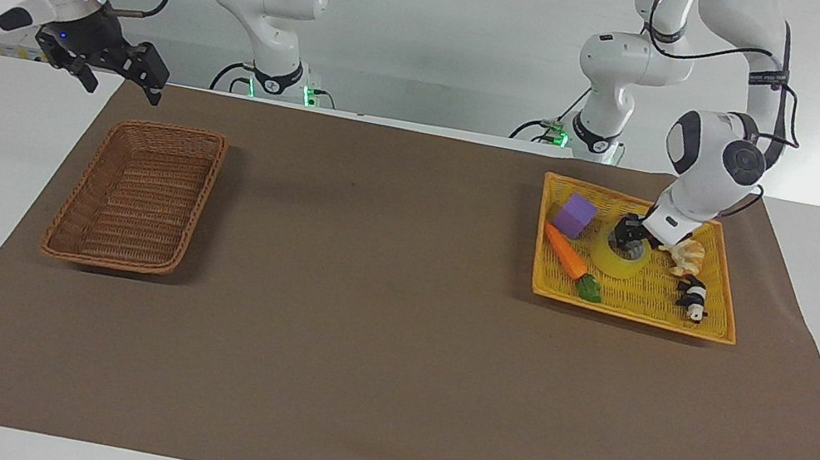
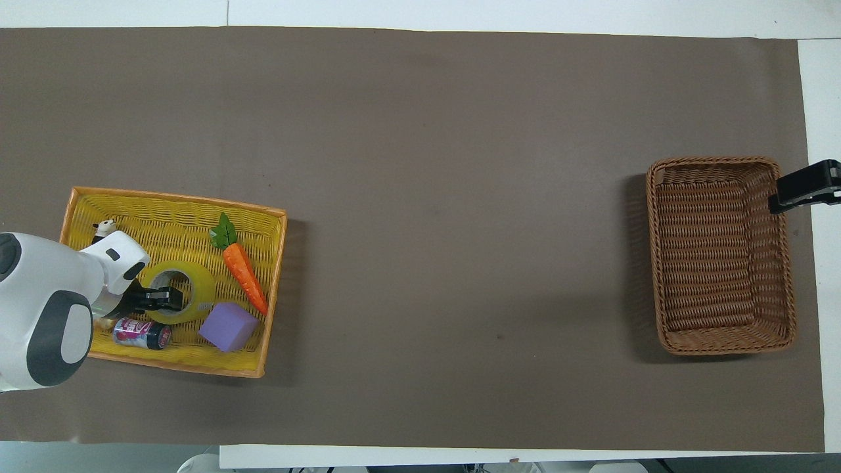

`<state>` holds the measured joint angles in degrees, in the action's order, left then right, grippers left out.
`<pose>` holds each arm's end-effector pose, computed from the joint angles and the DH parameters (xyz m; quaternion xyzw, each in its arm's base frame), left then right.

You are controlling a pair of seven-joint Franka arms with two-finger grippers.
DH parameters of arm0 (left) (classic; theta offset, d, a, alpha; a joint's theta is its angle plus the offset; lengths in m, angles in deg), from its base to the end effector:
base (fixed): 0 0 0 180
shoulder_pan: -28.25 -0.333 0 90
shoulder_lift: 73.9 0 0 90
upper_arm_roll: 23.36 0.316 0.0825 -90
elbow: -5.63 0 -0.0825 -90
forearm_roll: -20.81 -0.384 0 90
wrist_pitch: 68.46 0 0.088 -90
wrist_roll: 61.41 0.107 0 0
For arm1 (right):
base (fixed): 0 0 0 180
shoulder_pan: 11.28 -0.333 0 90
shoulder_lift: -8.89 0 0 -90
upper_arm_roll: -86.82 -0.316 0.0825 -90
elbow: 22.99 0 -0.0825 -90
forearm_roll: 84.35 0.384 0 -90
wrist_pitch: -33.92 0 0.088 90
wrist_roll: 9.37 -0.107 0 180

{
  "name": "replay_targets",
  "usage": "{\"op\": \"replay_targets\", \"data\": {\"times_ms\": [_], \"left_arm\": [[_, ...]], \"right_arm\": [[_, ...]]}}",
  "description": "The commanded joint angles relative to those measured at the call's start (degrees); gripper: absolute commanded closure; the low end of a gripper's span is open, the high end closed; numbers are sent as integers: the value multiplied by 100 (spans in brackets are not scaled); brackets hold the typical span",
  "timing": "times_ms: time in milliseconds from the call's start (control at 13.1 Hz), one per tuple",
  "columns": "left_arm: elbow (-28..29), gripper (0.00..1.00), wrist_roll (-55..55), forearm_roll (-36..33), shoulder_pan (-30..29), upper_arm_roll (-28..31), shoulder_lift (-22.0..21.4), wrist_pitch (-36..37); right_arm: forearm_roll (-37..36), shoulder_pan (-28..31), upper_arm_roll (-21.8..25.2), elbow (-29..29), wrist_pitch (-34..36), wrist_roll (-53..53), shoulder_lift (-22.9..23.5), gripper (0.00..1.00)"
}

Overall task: Move tape to another basket
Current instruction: 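Lower the left gripper into the yellow basket and grasp the tape roll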

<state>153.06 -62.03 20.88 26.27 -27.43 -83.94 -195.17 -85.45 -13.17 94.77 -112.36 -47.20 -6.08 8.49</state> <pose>0.4132 -0.0144 0.3101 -0.9956 0.0112 0.0931 0.0079 0.5321 -0.0591 0.6209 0.9973 -0.0249 -0.0690 0.0035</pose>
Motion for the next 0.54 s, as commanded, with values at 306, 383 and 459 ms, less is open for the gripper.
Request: {"op": "replay_targets", "data": {"times_ms": [306,383,459], "left_arm": [[-370,100,27,63,-171,12,151,285],[-825,100,18,63,-128,12,291,697],[-1378,100,10,46,-84,3,344,1214]], "right_arm": [[4,-30,-30,-115,44,-56,-118,1],[4,-21,-30,-115,44,-47,-118,1],[13,-21,-30,-115,35,-30,-118,1]]}}
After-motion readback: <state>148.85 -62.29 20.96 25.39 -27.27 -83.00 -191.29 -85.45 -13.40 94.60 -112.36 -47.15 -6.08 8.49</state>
